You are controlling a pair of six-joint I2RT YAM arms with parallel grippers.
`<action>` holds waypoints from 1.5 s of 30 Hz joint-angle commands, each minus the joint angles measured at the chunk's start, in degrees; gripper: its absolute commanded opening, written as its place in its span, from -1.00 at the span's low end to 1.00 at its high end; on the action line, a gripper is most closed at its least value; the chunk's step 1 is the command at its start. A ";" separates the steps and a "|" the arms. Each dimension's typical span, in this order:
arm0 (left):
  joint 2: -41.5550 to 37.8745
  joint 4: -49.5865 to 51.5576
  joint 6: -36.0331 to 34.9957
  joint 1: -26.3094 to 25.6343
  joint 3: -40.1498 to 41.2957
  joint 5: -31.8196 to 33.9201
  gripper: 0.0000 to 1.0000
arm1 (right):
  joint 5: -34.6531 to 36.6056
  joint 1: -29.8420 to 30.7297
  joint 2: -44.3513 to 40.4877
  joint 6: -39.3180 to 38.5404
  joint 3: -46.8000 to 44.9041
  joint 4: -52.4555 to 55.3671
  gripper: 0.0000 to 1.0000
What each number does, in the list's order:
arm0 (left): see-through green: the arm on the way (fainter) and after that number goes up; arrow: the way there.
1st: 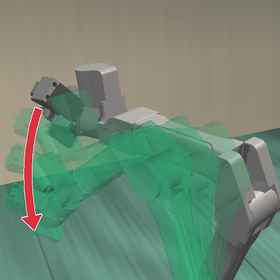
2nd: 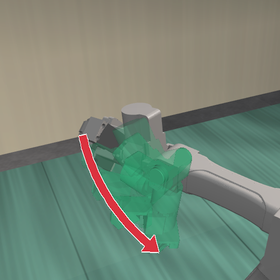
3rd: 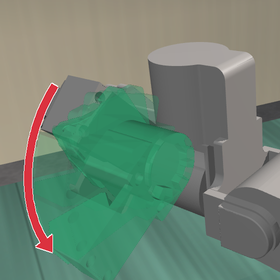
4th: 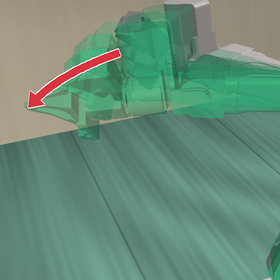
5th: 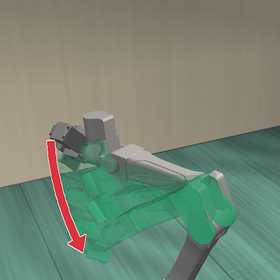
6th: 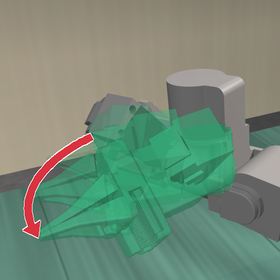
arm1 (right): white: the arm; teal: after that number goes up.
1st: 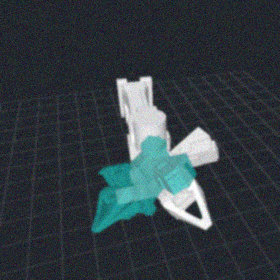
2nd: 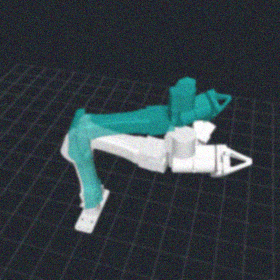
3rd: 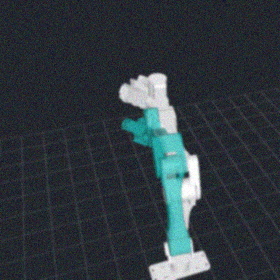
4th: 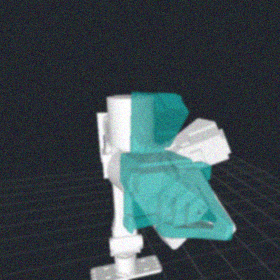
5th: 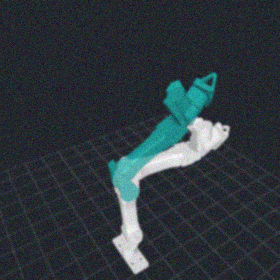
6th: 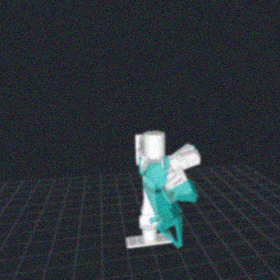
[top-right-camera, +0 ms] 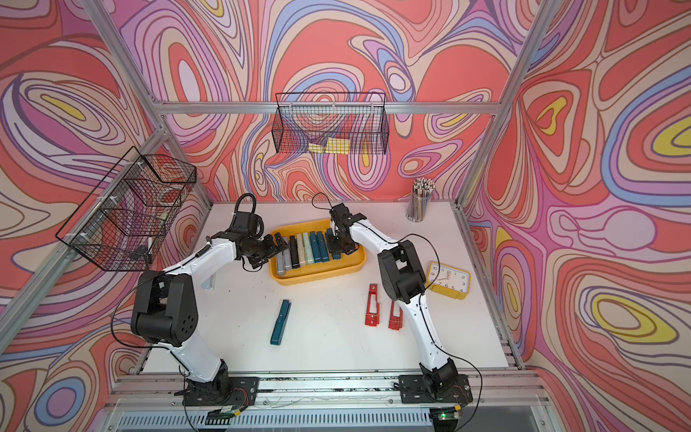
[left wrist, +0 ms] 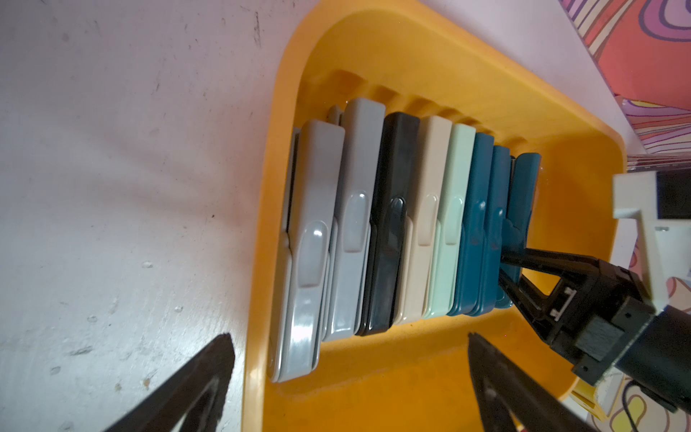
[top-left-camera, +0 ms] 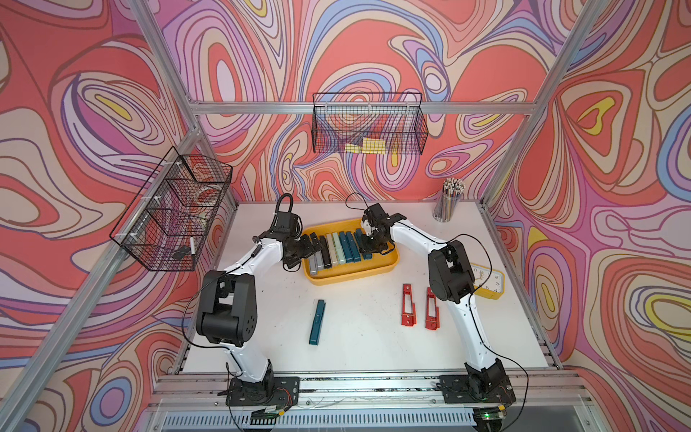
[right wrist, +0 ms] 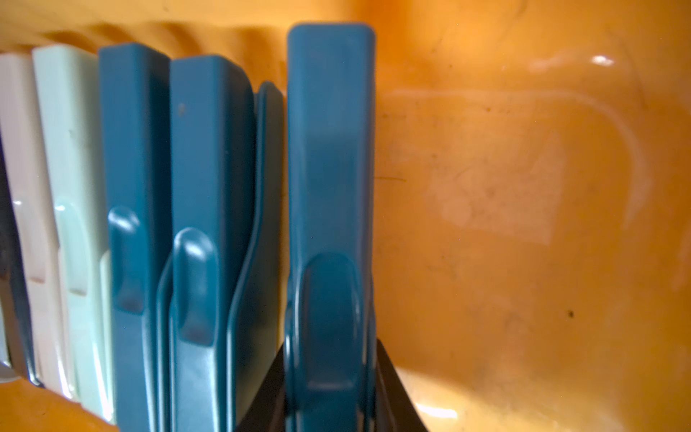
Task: Put the pruning pliers into the storage box
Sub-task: Place the pruning pliers in the storage box.
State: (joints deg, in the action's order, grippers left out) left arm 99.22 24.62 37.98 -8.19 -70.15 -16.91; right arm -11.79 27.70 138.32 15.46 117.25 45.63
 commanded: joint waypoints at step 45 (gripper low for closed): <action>0.61 -0.41 0.26 0.36 0.77 -0.96 0.98 | 0.62 -0.10 -8.57 -1.58 -3.29 -0.73 -0.09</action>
State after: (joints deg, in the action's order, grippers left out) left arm 99.22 24.36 37.98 -8.19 -69.95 -17.72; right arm -12.08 27.70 133.10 14.44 115.04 44.75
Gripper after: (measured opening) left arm 0.992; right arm 0.452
